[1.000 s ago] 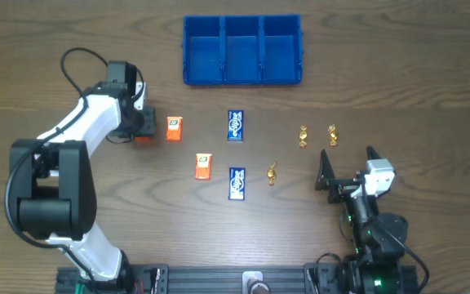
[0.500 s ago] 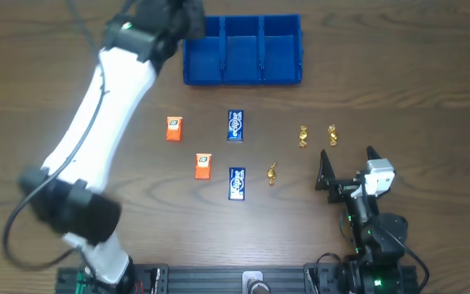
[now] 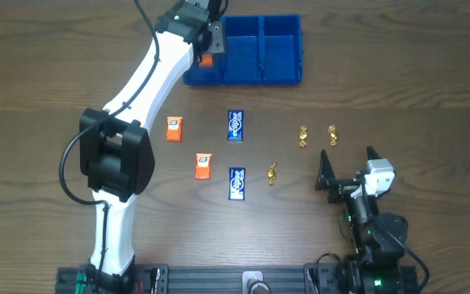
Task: Sort Candies Into Trays
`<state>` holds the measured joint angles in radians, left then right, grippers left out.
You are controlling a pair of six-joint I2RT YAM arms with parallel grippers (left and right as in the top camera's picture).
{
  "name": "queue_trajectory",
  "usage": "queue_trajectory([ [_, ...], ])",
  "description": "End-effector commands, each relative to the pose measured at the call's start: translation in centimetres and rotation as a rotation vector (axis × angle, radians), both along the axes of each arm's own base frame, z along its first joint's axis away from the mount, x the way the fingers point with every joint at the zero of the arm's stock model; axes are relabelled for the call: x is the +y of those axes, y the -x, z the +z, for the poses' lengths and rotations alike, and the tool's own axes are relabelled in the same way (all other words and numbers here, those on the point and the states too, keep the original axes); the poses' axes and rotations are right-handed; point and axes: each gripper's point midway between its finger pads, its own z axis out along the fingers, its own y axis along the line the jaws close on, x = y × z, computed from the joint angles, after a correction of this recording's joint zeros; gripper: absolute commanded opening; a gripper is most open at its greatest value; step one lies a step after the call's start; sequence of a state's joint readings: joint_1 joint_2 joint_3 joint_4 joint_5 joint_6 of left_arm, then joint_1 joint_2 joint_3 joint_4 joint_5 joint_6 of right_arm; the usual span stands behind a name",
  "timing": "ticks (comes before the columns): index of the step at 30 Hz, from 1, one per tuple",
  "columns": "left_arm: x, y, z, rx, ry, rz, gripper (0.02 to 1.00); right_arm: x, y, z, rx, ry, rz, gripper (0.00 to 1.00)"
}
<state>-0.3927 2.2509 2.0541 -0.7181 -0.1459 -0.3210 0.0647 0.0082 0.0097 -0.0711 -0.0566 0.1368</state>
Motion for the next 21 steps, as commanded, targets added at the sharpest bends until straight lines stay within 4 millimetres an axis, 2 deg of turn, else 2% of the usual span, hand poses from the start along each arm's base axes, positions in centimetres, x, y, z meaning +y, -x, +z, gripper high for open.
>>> queue_trajectory([
  [1,2.4,-0.1,3.1,-0.035,-0.002,0.053,0.908,-0.1,0.0,-0.1,0.001,0.011,-0.001,0.998],
  [4,3.9,3.0,7.3,-0.1,-0.015,0.072,0.925,-0.1,0.0,-0.1,0.001,0.011,-0.001,0.998],
  [5,4.3,5.0,8.4,-0.124,-0.003,0.064,0.93,-0.1,0.0,-0.1,0.001,0.011,-0.001,0.998],
  [6,4.8,8.1,8.6,-0.13,0.001,0.051,0.93,-0.1,0.0,-0.1,0.001,0.011,-0.001,0.998],
  [7,5.1,10.0,8.1,-0.122,-0.002,0.04,0.93,-0.1,0.0,-0.1,0.001,0.011,-0.001,0.998],
  [8,5.4,11.9,6.7,-0.096,-0.013,0.031,0.925,-0.1,0.0,-0.1,0.001,0.011,-0.001,0.998],
  [10,6.1,14.2,3.3,-0.028,-0.036,0.028,0.91,-0.1,0.0,-0.1,0.001,0.011,-0.001,0.998],
  [12,7.4,16.5,-2.2,0.071,-0.065,0.036,0.895,-0.1,0.0,-0.1,0.001,0.011,-0.001,0.998],
  [14,8.1,17.7,-5.9,0.136,-0.052,0.04,0.893,-0.1,0.0,-0.1,0.001,0.011,-0.001,0.998],
  [16,8.8,18.5,-8.6,0.19,-0.042,0.052,0.893,-0.1,0.0,-0.1,0.0,0.011,-0.001,0.998],
  [21,8.9,18.9,-12.3,0.267,-0.057,0.038,0.864,-0.1,0.0,-0.1,0.001,0.011,-0.001,0.998],
])
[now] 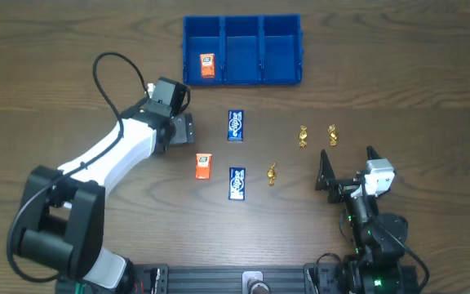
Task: Sort Candies Into Trays
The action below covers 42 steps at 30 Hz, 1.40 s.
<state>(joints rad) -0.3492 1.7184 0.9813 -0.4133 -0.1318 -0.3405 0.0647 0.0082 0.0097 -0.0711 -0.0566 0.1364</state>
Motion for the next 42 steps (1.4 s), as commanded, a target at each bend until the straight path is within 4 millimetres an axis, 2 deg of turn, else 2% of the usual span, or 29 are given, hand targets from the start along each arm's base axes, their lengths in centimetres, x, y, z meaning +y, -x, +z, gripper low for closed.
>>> queue_trajectory([
  [1,-0.6,-0.1,-2.7,0.047,0.013,-0.021,0.855,-0.1,0.0,-0.1,0.001,0.011,-0.001,1.0],
  [6,-1.0,-0.3,-3.3,0.051,0.028,-0.04,0.761,-0.1,0.0,-0.1,0.001,0.01,-0.001,0.998],
  [10,-1.0,-0.3,-3.3,0.051,0.029,-0.04,0.518,-0.1,0.0,-0.1,0.001,0.01,-0.001,0.998],
  [12,-1.1,-0.3,-3.3,0.053,0.036,-0.042,0.441,-0.1,0.0,-0.1,0.001,0.01,-0.001,0.996],
  [14,-1.3,-0.2,-3.3,0.056,0.045,-0.044,0.386,-0.1,0.0,-0.1,0.001,0.01,-0.001,0.998],
  [17,-1.4,-0.3,-3.1,0.05,0.052,-0.036,0.362,-0.1,0.0,-0.1,0.001,0.01,-0.001,0.998],
  [18,-1.6,-0.7,-2.3,0.027,0.064,-0.033,0.358,-0.1,0.0,-0.1,0.001,0.01,-0.001,0.998],
  [20,-3.0,-4.0,4.0,-0.138,0.119,-0.045,0.314,-0.1,0.0,-0.1,0.001,0.01,-0.001,0.998],
  [22,-3.7,-5.7,8.0,-0.229,0.13,-0.048,0.316,-0.1,0.0,-0.1,0.001,0.01,-0.001,0.998],
  [23,-4.7,-7.7,12.9,-0.334,0.139,-0.051,0.318,-0.1,0.0,-0.1,0.001,0.01,-0.001,0.998],
  [24,-5.6,-9.2,16.8,-0.414,0.146,-0.064,0.329,-0.1,0.0,-0.1,0.001,0.01,-0.001,0.998],
  [25,-6.5,-10.7,19.7,-0.48,0.144,-0.086,0.338,-0.1,0.0,-0.1,0.001,0.01,-0.001,0.998],
  [26,-7.2,-12.0,21.3,-0.517,0.142,-0.091,0.338,-0.1,0.0,-0.1,0.001,0.011,-0.001,0.998],
  [27,-7.9,-13.6,21.8,-0.518,0.142,-0.093,0.332,-0.1,0.0,-0.1,0.001,0.01,-0.001,0.998],
  [28,-8.2,-14.4,21.6,-0.506,0.137,-0.092,0.334,-0.1,0.0,-0.1,0.001,0.01,-0.001,0.998],
  [30,-8.8,-16.1,19.6,-0.453,0.117,-0.091,0.336,-0.1,0.0,-0.1,0.001,0.011,-0.001,0.998],
  [34,-9.2,-17.7,13.1,-0.33,0.093,-0.066,0.358,-0.1,0.0,-0.1,0.001,0.01,-0.001,0.998],
  [36,-9.1,-17.9,11.0,-0.294,0.092,-0.067,0.36,-0.1,0.0,-0.1,0.001,0.011,-0.001,0.998],
  [42,-8.3,-18.1,10.3,-0.278,0.088,-0.05,0.367,-0.1,0.0,-0.1,0.001,0.01,-0.001,0.998],
])
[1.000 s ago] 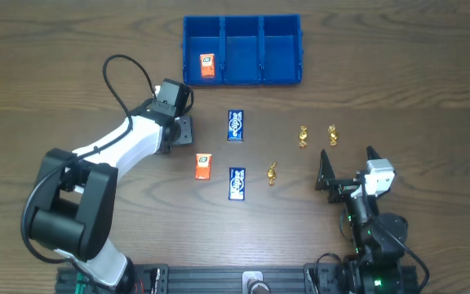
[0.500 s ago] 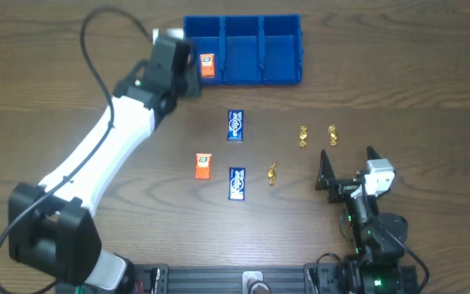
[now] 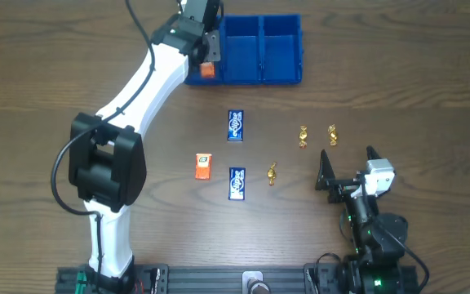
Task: Sort Candies Into Trays
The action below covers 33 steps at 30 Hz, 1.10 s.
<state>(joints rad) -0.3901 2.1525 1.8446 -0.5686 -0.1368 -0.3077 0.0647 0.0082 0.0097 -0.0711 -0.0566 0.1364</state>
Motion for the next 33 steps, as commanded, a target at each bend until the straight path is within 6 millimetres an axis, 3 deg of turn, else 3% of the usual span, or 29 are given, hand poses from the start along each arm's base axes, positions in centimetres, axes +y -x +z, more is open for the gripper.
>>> queue_trajectory([
  [1,0.5,-0.5,1.0,-0.022,0.012,0.017,0.375,-0.1,0.0,-0.1,0.001,0.01,-0.001,0.998],
  [2,0.5,-0.5,1.0,-0.023,0.012,0.017,0.391,-0.1,0.0,-0.1,0.001,0.011,-0.001,0.998],
  [3,0.5,-0.6,1.0,-0.026,0.01,0.019,0.485,-0.1,0.0,-0.1,0.001,0.01,-0.001,0.998],
  [4,0.7,-0.6,1.2,-0.032,0.004,0.026,0.684,-0.1,0.0,-0.1,0.001,0.011,-0.001,0.998],
  [5,0.8,-0.6,1.7,-0.041,0.0,0.031,0.759,-0.1,0.0,-0.1,0.001,0.01,-0.001,0.998],
  [7,0.9,0.0,3.8,-0.069,-0.008,0.036,0.816,-0.1,0.0,-0.1,0.001,0.01,-0.001,0.998],
  [8,0.9,1.4,7.7,-0.116,-0.014,0.038,0.842,-0.1,0.0,-0.1,0.001,0.01,-0.001,0.998],
  [10,0.3,4.6,12.3,-0.155,0.009,0.01,0.869,-0.1,0.0,-0.1,0.001,0.01,-0.001,0.998],
  [12,-0.6,8.0,15.3,-0.192,0.04,-0.017,0.884,-0.1,0.0,-0.1,0.001,0.01,-0.001,0.998],
  [14,-1.3,12.7,15.8,-0.193,0.08,-0.036,0.89,-0.1,0.0,-0.1,0.001,0.01,-0.001,0.998],
  [16,-1.1,16.6,12.3,-0.121,0.102,-0.031,0.89,-0.1,0.0,-0.1,0.001,0.01,-0.001,0.998],
  [17,-1.3,18.6,8.7,-0.052,0.105,-0.056,0.886,-0.1,0.0,-0.1,0.001,0.01,-0.001,0.998],
  [21,-0.5,23.0,-1.2,0.129,0.072,-0.029,0.877,-0.1,0.0,-0.1,0.001,0.01,-0.001,0.998],
  [24,0.3,25.9,-7.0,0.247,0.082,0.0,0.877,-0.1,0.0,-0.1,0.0,0.01,-0.001,0.998],
  [26,0.6,27.2,-9.6,0.29,0.069,0.01,0.869,-0.1,0.0,-0.1,0.001,0.011,-0.001,0.998],
  [33,0.4,27.5,-12.1,0.335,0.034,0.007,0.86,-0.1,0.0,-0.1,0.001,0.011,-0.001,0.998],
])
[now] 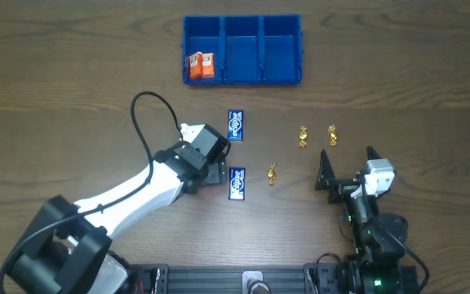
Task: Sort Candies Into Trays
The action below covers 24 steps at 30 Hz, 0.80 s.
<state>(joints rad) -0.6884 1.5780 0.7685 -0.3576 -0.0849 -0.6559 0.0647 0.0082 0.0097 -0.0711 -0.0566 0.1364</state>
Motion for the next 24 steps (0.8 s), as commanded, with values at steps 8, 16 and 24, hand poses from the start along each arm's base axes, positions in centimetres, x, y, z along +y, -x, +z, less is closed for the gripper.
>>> queue_trajectory([
  [8,0.3,0.6,-2.4,0.053,-0.043,0.01,0.634,-0.1,0.0,-0.1,0.001,0.011,-0.001,1.0],
  [16,0.0,0.8,-2.3,0.037,-0.062,-0.008,0.457,-0.1,0.0,-0.1,0.0,0.01,-0.001,0.998],
  [24,0.1,-1.0,-0.3,-0.044,-0.079,0.009,0.303,-0.1,0.0,-0.1,0.001,0.011,-0.001,0.998],
])
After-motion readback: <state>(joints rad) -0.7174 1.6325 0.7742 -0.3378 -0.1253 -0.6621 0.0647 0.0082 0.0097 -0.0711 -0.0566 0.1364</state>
